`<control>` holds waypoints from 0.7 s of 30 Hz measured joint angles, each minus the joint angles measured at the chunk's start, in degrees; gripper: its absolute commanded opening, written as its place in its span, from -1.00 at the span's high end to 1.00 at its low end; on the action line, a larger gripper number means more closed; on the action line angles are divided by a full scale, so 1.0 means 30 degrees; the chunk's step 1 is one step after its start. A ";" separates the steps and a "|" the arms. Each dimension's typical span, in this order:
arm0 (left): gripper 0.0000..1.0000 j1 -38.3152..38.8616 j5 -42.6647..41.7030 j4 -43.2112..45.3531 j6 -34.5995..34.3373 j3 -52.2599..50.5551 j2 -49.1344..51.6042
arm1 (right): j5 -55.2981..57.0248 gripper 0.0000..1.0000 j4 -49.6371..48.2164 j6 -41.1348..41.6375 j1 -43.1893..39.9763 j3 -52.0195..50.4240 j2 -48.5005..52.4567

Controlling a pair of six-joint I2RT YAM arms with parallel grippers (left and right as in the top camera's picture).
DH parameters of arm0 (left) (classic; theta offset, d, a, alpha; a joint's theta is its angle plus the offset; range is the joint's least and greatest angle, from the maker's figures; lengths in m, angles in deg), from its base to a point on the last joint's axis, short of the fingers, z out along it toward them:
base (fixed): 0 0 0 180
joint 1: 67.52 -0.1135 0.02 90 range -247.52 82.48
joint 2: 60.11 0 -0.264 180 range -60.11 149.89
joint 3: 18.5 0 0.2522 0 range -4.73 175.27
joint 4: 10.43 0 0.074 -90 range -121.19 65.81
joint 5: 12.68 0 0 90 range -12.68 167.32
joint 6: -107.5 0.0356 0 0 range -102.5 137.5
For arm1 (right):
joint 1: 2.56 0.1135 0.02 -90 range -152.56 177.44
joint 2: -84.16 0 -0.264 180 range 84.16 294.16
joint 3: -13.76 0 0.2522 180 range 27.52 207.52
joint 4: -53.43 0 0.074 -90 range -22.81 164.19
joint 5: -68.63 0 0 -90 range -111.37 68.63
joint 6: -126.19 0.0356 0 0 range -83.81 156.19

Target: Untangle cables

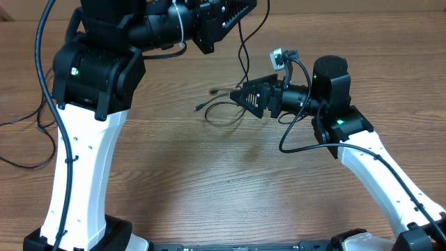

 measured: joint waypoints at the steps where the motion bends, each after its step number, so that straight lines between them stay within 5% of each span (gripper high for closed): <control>1: 0.92 0.0000 -0.0080 0.0022 0.0007 0.0000 0.0000 | 0.0240 -0.44 -0.0372 0.0233 0.0087 0.0000 0.0000; 21: 0.92 0.0000 -0.0189 0.0015 0.0080 0.0000 0.0000 | 0.1887 -0.54 -0.7584 0.4867 0.0539 -0.0007 -0.0058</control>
